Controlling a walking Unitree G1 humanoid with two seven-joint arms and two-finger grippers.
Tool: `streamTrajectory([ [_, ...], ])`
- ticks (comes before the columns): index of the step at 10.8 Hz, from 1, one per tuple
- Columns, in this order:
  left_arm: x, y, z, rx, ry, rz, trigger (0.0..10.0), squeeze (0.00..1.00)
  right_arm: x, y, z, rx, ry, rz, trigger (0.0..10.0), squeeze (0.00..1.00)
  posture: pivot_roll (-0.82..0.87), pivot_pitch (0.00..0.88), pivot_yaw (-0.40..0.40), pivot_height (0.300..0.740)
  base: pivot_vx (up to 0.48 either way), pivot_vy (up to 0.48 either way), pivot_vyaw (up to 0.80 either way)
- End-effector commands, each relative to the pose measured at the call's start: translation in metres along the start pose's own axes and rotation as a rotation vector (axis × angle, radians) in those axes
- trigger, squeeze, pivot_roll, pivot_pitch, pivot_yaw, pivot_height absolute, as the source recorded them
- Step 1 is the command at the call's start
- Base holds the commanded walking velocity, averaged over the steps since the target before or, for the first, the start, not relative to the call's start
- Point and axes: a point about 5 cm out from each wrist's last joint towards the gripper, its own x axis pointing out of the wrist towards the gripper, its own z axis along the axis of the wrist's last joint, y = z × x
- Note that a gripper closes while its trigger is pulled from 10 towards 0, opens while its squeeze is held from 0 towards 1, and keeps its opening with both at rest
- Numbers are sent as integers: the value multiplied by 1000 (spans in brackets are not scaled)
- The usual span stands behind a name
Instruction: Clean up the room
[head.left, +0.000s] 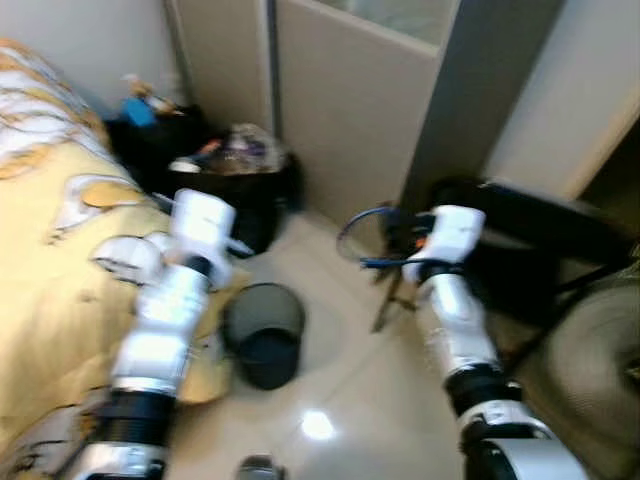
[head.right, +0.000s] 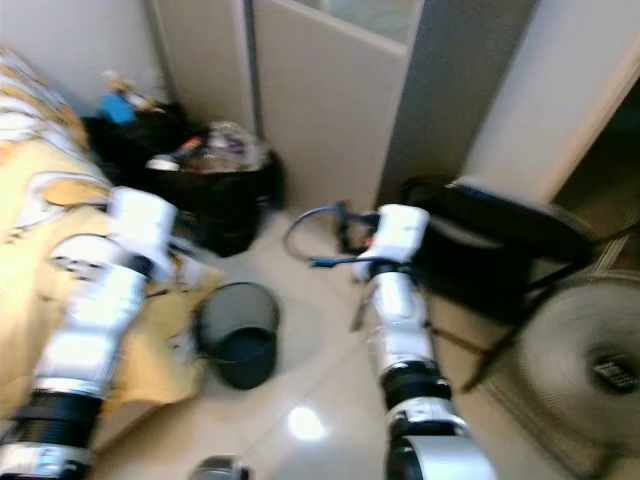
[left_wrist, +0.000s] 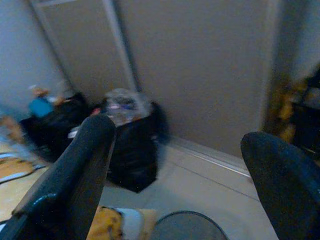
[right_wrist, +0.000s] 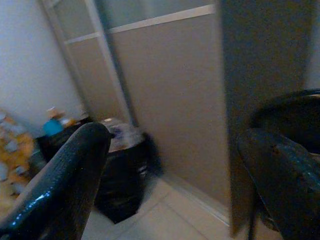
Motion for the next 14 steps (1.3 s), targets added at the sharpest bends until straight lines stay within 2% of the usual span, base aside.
streamTrajectory([
  [1, 11, -19, 11, 16, -39, -103, 10000, 0, -13, -28, -1, 4, -29, -130, 10000, 427, -1, 0, 104, 740, 0, 0, 0],
  [3, 19, -39, 14, 7, -50, -194, 10000, 0, -30, -40, -4, -16, -39, -182, 10000, 404, -84, 0, 142, 740, 0, 0, 0],
  [4, 27, -45, 15, -85, -49, -189, 10000, 0, -39, -47, -8, -28, -29, -214, 10000, 408, -108, 0, 143, 740, 0, 0, 0],
  [5, 29, -40, 6, -283, -7, -106, 10000, 0, -37, -45, -5, -79, -24, -172, 10000, 412, -112, 0, 115, 740, 0, 0, 0],
  [6, 29, -38, 0, -325, 11, -80, 10000, 0, -36, -43, -3, -93, -21, -152, 10000, 412, -112, 0, 115, 740, 0, 0, 0],
  [7, 24, -37, -12, -326, 31, -37, 10000, 0, -33, -37, -2, -109, 9, -78, 10000, 408, -82, 0, 58, 740, 0, 0, 0],
  [8, 23, -36, -14, -327, 32, -24, 10000, 0, -33, -35, -3, -101, 22, -60, 10000, 412, -72, 0, 46, 740, 0, 0, 0],
  [9, 24, -34, -12, -302, 13, -12, 10000, 0, -32, -34, -3, -75, 35, -58, 10000, 459, -56, 0, 32, 740, 0, 0, 556],
  [11, 24, -34, -10, -273, -3, -1, 10000, 0, -27, -32, -2, -57, 50, -36, 10000, 522, -37, 0, 17, 740, 0, 0, 591],
  [13, 24, -30, -9, -211, -18, 9, 10000, 0, -25, -30, -1, -35, 46, -17, 10000, 525, -36, 0, 19, 740, 0, 0, 541],
  [14, 24, -31, -9, -212, -18, 2, 10000, 0, -26, -30, -1, -30, 47, -20, 10000, 533, -40, 0, 25, 740, 0, 0, 538],
])
